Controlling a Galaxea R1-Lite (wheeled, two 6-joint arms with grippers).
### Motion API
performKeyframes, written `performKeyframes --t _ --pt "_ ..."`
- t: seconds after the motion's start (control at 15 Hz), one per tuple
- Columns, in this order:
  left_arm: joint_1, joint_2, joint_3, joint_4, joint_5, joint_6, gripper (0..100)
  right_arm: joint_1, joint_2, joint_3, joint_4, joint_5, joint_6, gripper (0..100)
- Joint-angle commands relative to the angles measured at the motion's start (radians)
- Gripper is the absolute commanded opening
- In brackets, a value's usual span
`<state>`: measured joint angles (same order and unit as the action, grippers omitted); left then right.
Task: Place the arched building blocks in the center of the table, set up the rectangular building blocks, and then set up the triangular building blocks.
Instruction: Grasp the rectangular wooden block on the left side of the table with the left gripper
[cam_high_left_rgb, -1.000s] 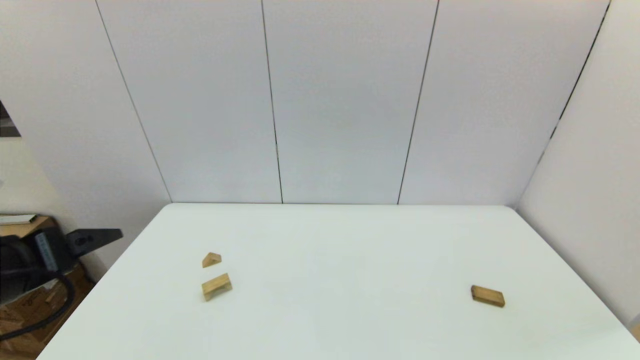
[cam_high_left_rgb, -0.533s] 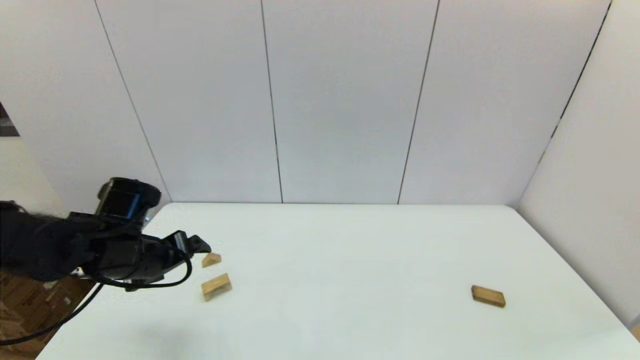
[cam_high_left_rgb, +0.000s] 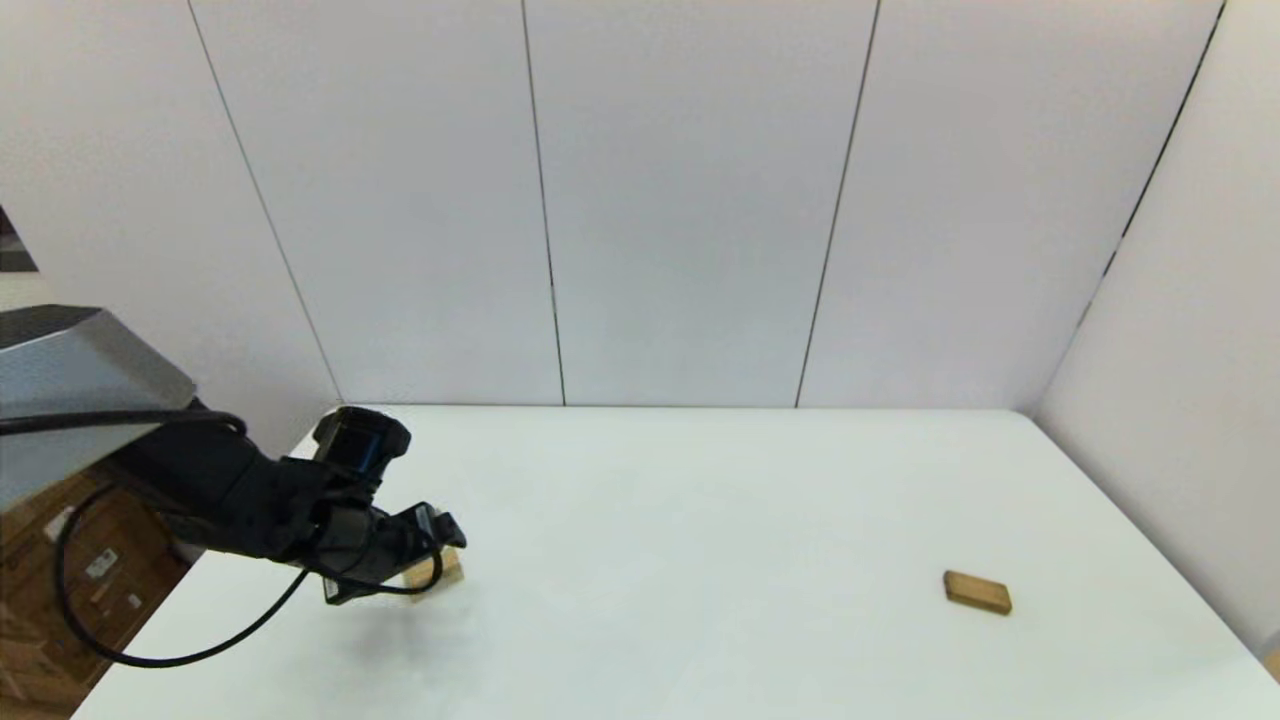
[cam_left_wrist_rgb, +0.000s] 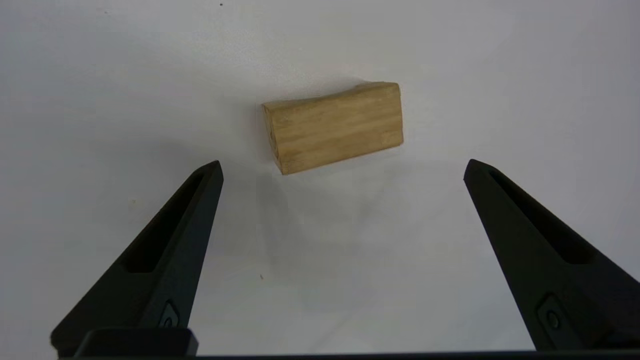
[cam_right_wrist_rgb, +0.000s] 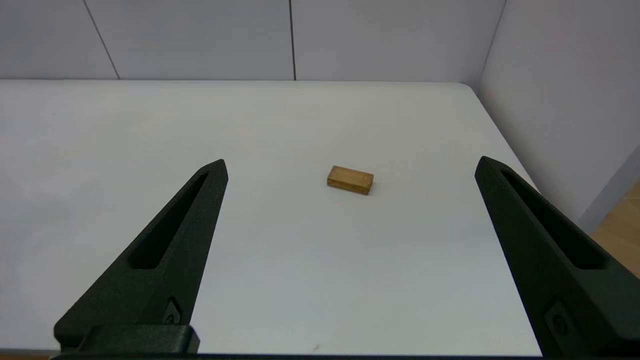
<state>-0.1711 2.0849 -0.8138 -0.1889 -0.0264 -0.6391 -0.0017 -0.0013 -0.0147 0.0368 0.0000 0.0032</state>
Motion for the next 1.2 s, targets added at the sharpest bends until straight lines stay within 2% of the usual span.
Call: performKeyframes --t 0.07,0.47,0.67,1.0,1.07,1.2 --pt "-0.002 0.09 -0.048 -0.003 0.008 -0.004 100 0.0 0.0 0.001 0.0 0.0 0.0 100" --pt "-0.005 0.112 -0.099 0.043 0.025 0.001 100 0.0 0.001 -0.001 0.0 0.0 0.0 100" --pt "-0.027 0.132 -0.113 0.055 0.071 0.001 100 0.0 0.001 -0.001 0.0 0.0 0.0 100" --pt "-0.028 0.132 -0.113 0.062 0.074 0.003 100 0.0 0.001 0.001 0.0 0.0 0.0 100" --pt "-0.028 0.132 -0.114 0.071 0.075 0.003 0 0.0 0.001 0.001 0.0 0.0 0.0 100" --pt "-0.028 0.132 -0.119 0.074 0.075 0.003 0 0.0 0.001 -0.001 0.0 0.0 0.0 100"
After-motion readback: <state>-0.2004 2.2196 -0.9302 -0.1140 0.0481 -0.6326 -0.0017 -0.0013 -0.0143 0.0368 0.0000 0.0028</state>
